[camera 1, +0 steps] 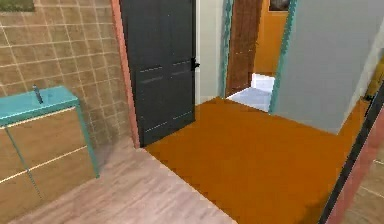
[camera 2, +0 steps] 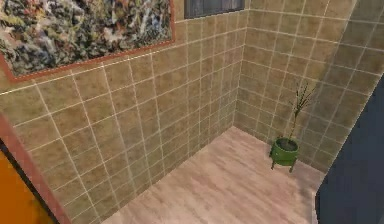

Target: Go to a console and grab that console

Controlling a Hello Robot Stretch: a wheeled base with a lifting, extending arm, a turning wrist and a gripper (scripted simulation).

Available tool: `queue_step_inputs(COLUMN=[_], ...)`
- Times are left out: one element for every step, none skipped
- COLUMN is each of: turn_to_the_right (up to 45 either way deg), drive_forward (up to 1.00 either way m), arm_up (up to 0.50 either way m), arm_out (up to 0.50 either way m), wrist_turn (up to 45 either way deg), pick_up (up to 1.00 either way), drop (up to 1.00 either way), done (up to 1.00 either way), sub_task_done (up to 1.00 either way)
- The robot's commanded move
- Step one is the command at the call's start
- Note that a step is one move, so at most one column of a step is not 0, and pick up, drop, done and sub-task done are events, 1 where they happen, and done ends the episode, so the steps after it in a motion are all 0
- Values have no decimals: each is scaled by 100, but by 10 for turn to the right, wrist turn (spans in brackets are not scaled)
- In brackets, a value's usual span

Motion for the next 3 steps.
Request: queue_step_inputs(turn_to_the_right=[0,0,390], drive_forward=[20,65,0], arm_up=[0,0,0], arm_out=[0,0,0], wrist_turn=[0,0,0], pick_up=[0,0,0], drop=[0,0,0], done=[0,0,0], sub_task_done=[0,0,0])
